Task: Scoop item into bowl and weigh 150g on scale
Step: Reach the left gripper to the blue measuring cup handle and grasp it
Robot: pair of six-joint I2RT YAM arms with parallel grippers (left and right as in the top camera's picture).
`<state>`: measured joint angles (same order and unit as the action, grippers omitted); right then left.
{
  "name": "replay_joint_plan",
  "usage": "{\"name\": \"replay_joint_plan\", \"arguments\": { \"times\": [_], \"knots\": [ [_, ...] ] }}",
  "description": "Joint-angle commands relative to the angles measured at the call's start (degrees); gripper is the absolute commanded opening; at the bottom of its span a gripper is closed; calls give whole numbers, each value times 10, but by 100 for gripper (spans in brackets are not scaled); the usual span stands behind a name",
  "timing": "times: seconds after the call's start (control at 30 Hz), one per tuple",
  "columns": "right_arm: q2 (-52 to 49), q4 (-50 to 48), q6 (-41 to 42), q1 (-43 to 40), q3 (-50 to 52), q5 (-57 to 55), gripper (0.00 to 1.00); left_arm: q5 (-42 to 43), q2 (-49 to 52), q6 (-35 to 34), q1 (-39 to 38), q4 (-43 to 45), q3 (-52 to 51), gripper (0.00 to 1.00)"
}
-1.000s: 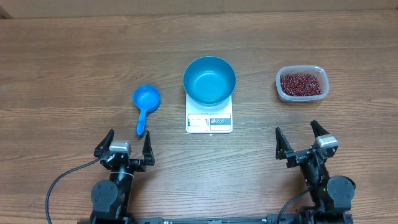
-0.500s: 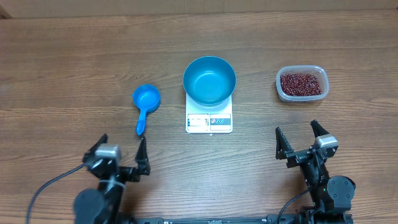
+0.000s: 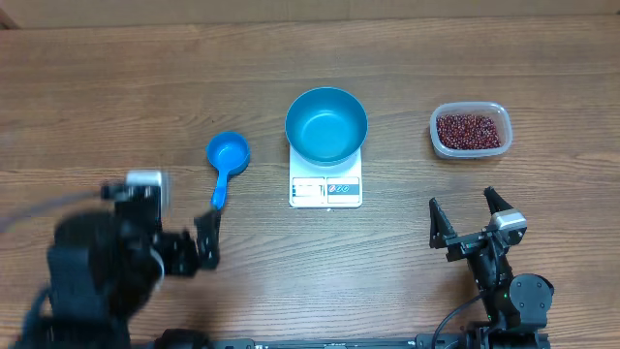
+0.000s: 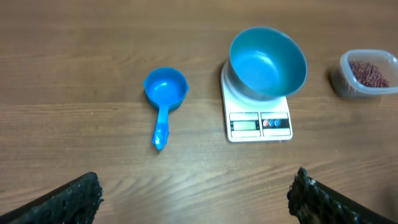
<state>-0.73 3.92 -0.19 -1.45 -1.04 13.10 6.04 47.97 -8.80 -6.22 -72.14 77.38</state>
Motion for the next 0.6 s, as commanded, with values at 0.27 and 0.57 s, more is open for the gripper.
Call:
{"name": "replay_joint_plan", "arguments": {
  "times": [0.27, 0.57],
  "knots": [
    [6, -4, 1, 2, 6, -2, 100, 6, 243, 41, 4, 26, 82, 15],
    [6, -4, 1, 2, 6, -2, 100, -7, 376, 42, 3, -27, 43, 56]
  ]
}}
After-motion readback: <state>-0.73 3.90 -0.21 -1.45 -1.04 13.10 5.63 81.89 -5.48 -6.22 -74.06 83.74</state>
